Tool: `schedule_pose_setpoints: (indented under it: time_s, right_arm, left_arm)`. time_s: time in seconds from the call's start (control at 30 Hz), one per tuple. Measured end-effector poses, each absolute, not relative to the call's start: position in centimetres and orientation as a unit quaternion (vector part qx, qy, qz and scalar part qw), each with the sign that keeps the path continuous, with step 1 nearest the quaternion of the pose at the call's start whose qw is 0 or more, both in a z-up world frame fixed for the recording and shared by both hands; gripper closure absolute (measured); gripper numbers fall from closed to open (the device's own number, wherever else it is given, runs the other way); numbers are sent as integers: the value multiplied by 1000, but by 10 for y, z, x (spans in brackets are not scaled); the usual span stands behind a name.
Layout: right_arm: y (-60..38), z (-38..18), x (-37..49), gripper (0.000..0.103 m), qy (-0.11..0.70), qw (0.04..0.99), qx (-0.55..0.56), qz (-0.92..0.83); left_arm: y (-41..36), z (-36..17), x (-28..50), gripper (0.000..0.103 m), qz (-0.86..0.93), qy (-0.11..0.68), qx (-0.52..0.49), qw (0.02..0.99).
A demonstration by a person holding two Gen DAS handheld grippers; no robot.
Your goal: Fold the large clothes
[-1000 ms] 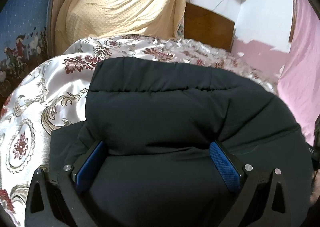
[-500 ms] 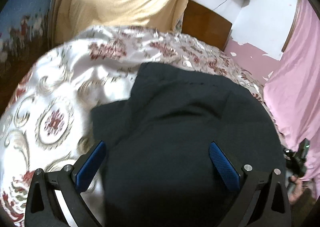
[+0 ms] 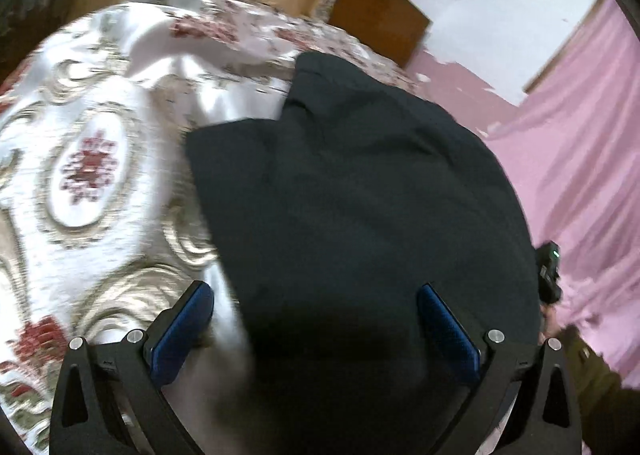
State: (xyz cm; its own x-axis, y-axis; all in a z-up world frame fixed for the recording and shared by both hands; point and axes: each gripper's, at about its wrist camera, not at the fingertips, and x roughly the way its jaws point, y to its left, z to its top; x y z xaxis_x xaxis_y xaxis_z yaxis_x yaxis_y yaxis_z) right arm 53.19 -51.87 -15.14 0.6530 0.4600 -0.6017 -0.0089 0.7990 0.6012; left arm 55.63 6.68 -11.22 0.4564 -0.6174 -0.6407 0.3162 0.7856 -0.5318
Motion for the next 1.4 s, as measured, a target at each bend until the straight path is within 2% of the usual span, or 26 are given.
schedule_pose_setpoints:
  time_s: [0.17,0.43,0.67,1.27,1.3,1.4]
  right_arm:
    - [-500,-152,537,1,403,853,256,211]
    - [-502,-157,535,1,385,850,279,225]
    - [-494,-151,530,1,387,853,257,240]
    - [-460,-146,538,1,455,845,245,137]
    - [-455,-143,537,2,456,848,237,128]
    - [-448,-133,533,15,457,851,234,110]
  left_arm:
    - [54,-115,556,0,-304,445,-154,828]
    - [50,-116,555,0,-297,448,-143,831]
    - [50,-116,561,0,-298,450,-140,830]
    - [49,-119,562,0,-287,463,-137,827]
    - [47,-118,563,1,-278,470,-131,827]
    - [43,-109,561,20,-255,491,-138,821]
